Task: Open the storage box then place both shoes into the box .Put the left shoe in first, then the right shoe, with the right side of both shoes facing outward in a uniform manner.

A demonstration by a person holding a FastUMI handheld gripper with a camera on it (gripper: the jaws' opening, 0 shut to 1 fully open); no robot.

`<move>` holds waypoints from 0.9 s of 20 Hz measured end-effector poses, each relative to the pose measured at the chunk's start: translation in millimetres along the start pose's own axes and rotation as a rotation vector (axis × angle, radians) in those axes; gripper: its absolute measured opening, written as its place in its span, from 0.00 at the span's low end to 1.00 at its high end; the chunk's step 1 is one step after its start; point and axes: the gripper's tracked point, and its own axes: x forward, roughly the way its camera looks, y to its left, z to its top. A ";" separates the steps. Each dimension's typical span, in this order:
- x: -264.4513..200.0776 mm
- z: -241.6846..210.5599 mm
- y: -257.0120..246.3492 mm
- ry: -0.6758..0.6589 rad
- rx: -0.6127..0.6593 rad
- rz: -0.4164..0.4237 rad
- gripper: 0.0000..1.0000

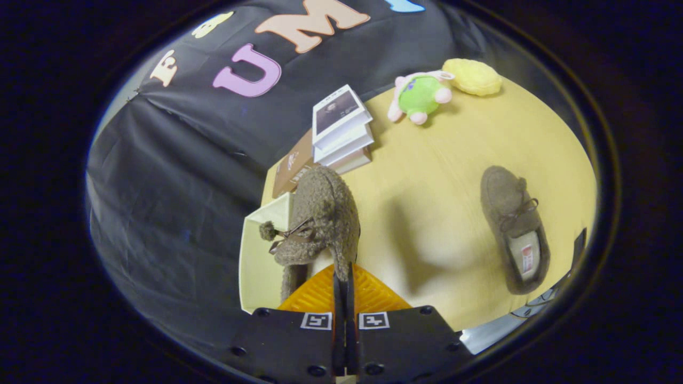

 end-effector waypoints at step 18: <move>80.3 -54.6 121.5 0.124 -0.108 0.043 0.05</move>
